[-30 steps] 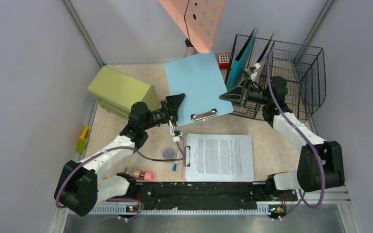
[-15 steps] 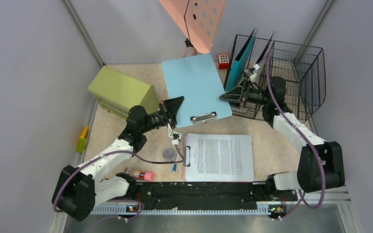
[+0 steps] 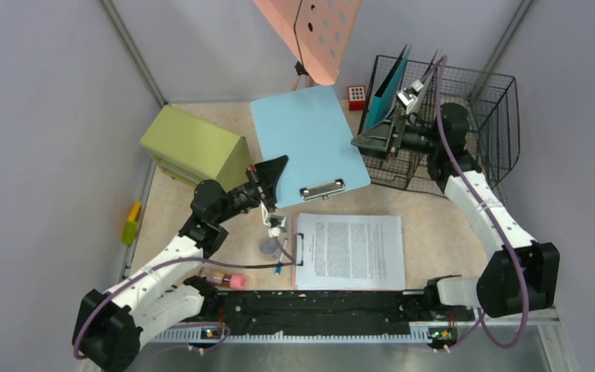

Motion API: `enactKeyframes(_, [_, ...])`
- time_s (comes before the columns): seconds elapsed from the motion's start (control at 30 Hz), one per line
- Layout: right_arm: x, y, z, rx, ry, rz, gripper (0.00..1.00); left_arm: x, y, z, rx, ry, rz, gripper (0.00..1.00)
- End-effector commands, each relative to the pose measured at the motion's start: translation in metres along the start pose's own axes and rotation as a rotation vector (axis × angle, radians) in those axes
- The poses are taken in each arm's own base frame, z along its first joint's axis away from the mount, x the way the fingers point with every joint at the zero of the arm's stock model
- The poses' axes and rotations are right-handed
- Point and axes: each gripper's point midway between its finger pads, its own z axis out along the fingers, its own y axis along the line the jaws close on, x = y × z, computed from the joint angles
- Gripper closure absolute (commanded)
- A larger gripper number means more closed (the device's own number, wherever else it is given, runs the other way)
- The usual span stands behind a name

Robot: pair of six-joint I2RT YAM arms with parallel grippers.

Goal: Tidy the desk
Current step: Pick up the folder from the center of the board.

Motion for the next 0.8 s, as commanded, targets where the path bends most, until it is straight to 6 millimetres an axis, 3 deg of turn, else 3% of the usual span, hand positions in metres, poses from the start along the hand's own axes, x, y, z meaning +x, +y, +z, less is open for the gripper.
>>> enactKeyframes(0.0, [-0.013, 0.02, -0.009, 0.07, -0.028, -0.221, 0.06, -0.004, 0.027, -0.012, -0.045, 0.03, -0.062, 1.0])
enactKeyframes(0.23, [-0.039, 0.018, -0.021, 0.25, -0.059, -0.441, 0.05, -0.003, 0.022, -0.024, 0.098, 0.136, -0.28, 1.0])
enactKeyframes(0.4, [-0.051, 0.024, -0.024, 0.279, -0.082, -0.539, 0.04, 0.003, 0.013, -0.034, 0.265, 0.33, -0.536, 1.0])
enactKeyframes(0.5, [-0.061, 0.028, -0.031, 0.292, -0.101, -0.575, 0.04, -0.002, 0.018, -0.042, 0.318, 0.399, -0.672, 1.0])
enactKeyframes(0.77, [-0.106, 0.029, -0.083, 0.376, -0.237, -0.573, 0.04, -0.019, 0.048, -0.061, 0.348, 0.481, -0.918, 1.0])
